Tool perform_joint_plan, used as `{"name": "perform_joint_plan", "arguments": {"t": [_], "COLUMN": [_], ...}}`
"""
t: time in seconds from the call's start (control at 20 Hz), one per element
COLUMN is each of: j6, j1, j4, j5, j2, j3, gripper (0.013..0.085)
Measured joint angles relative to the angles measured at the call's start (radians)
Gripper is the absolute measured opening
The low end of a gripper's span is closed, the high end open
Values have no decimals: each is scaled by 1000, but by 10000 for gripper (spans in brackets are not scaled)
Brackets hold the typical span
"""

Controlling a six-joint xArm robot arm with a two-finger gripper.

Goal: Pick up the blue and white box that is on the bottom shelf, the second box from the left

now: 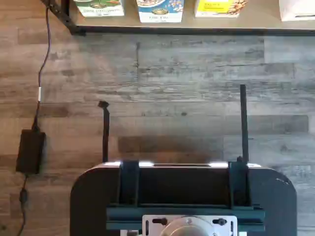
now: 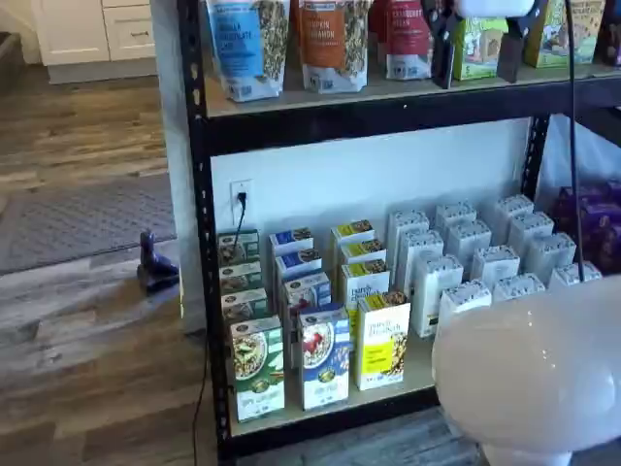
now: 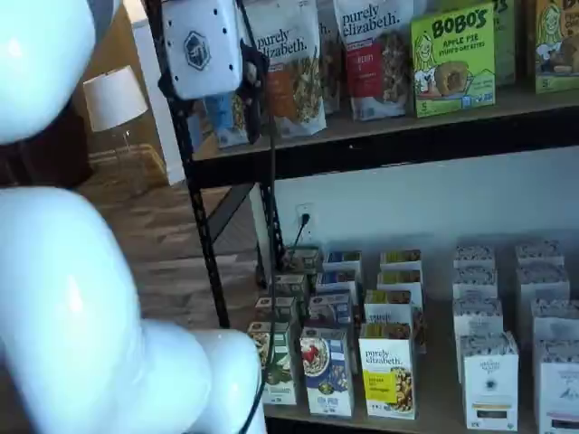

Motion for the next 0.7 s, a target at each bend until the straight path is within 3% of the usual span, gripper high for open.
{"name": "perform_joint_plan", "arguments": {"t": [0.05, 0.15, 0.7], "j6": [-16, -24, -22], "j1": [-30, -42, -29], "j4": [32, 47, 35], "j5": [-26, -38, -142], "j2": [-17, -23, -34], "j3": [16, 22, 140], "gripper": [850, 850, 850]}}
